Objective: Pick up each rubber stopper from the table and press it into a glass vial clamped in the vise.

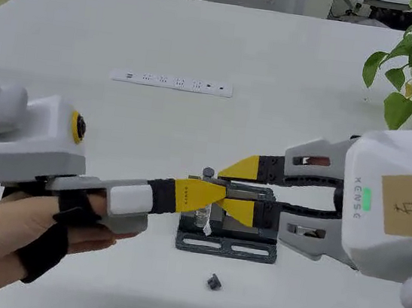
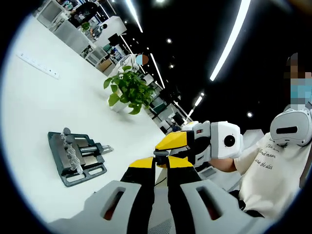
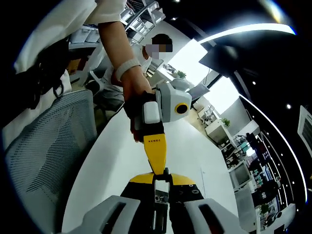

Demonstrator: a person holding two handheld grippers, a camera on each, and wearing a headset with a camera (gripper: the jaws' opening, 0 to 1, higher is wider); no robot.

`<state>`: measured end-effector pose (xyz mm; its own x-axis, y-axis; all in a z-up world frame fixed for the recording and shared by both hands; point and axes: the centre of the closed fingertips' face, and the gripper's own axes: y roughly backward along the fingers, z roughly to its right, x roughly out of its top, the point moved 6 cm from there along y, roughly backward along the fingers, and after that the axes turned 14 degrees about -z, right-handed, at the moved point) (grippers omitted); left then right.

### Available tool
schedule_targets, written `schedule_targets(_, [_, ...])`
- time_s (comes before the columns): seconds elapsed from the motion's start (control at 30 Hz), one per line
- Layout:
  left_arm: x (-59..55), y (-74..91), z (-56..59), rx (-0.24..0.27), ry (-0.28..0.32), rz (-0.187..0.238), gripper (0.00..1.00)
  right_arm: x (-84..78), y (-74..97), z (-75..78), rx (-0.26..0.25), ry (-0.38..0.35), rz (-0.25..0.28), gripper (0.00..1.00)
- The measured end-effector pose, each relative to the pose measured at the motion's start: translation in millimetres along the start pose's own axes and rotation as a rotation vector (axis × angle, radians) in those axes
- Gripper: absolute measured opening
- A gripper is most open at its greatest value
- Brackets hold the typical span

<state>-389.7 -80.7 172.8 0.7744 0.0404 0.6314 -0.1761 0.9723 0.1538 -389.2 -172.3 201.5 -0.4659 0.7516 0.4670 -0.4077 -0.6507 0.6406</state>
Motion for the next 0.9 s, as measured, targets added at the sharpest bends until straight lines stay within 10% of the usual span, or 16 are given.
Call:
schedule_targets(0.27, [-2.9,3.1,-3.9,0.058,-0.049,-0.014,0.04,-6.0,1.0,0.6,0.040,-0.056,0.003,0.19])
schedule_targets(0.6, [-11.6,4.7,-5.9,0.236,-0.320,-0.157,0.04,-7.0,6.4,-9.7,0.325,-0.199,0.034,0.22])
schedule_targets(0.9, [-20.3,-3.7,-1.3,0.337,-0.592,-0.302,0.04,-7.4,2.8,-8.5,0.420,-0.175,-0.008,0.20])
